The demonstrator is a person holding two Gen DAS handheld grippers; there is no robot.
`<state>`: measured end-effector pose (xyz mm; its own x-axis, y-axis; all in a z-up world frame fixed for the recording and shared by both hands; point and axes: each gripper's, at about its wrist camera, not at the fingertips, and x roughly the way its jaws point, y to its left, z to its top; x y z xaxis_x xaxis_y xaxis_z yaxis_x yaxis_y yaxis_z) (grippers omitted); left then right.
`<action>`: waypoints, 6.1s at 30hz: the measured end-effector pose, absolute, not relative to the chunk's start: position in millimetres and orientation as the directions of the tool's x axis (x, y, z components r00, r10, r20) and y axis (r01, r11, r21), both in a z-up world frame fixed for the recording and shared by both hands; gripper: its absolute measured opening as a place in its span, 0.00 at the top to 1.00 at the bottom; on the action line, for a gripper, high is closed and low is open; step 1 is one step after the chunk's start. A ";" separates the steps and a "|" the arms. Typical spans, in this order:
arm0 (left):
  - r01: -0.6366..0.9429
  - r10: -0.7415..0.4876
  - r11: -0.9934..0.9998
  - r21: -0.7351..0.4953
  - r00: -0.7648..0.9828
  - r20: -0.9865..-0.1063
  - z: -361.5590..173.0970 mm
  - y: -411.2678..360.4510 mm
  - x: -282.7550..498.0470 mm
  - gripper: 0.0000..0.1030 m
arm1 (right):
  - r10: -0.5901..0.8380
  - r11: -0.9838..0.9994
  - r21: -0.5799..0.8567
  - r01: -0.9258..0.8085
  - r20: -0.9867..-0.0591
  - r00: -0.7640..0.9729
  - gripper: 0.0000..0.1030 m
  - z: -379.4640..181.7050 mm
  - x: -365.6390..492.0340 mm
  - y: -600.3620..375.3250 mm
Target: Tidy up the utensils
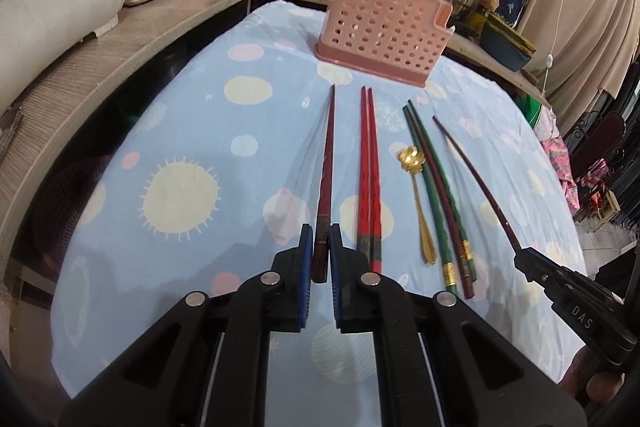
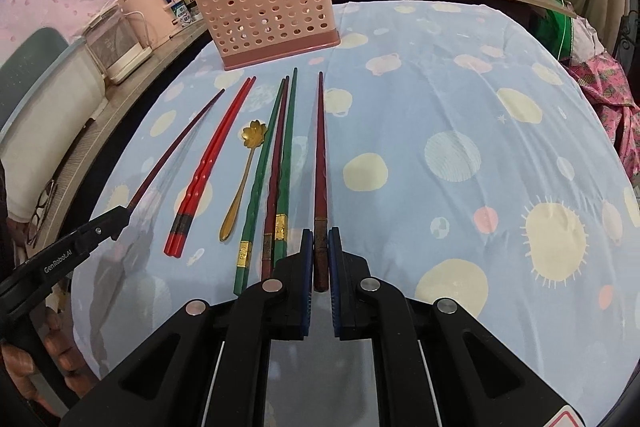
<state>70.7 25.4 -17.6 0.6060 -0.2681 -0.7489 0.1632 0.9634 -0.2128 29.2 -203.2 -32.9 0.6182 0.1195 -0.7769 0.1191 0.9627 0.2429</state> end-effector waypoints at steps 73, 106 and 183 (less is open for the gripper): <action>0.215 -0.268 0.961 -0.175 0.878 -0.397 179.7 -26.6 313.1 0.93 | 0.122 0.939 0.342 0.045 -0.450 0.885 0.92 140.9 293.0 -238.3; 0.181 -0.217 0.976 -0.120 0.823 -0.525 122.3 -16.4 205.3 0.59 | 0.114 0.953 0.296 0.068 -0.556 0.823 0.59 84.2 154.1 -225.7; 0.189 -0.202 0.975 -0.117 0.534 -0.821 -54.3 -7.6 81.7 0.59 | 0.130 0.977 0.205 0.065 -0.802 0.583 0.92 -68.1 61.0 -176.4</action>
<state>81.7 -7.6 -54.3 0.5344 -0.2023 -0.8207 0.1886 0.9750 -0.1175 61.0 -176.4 -68.1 0.5830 0.1297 -0.8020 0.0647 0.9766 0.2050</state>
